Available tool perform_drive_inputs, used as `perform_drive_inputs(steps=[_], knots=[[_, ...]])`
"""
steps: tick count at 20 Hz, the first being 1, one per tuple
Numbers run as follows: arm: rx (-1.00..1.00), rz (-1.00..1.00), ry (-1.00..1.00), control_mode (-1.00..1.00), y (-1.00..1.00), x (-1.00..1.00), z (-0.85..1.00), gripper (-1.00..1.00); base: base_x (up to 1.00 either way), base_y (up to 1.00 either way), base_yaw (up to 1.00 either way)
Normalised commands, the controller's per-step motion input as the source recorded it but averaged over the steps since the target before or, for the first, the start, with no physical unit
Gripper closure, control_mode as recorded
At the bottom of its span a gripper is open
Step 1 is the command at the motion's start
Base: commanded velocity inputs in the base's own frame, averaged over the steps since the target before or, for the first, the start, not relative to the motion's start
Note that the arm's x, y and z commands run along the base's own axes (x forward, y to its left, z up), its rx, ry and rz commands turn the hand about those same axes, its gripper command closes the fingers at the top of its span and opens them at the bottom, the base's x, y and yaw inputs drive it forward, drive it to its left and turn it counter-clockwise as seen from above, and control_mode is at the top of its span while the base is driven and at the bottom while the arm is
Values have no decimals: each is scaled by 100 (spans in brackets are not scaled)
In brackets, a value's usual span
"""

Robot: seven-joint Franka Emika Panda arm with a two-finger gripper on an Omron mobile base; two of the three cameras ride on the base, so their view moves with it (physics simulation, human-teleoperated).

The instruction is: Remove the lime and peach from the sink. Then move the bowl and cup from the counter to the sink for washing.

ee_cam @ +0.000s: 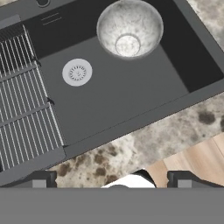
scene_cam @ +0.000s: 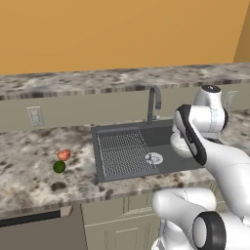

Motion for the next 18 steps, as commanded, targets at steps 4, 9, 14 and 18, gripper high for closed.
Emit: perform_drive_inputs(steps=[4,9,14,18], knots=[[0,0,0,-100,0,0,0,-100,0,0,0],[0,0,0,100,0,0,0,-100,0,0,0],[0,0,0,100,0,0,0,-100,0,0,0],[0,0,0,100,0,0,0,-100,0,0,0]])
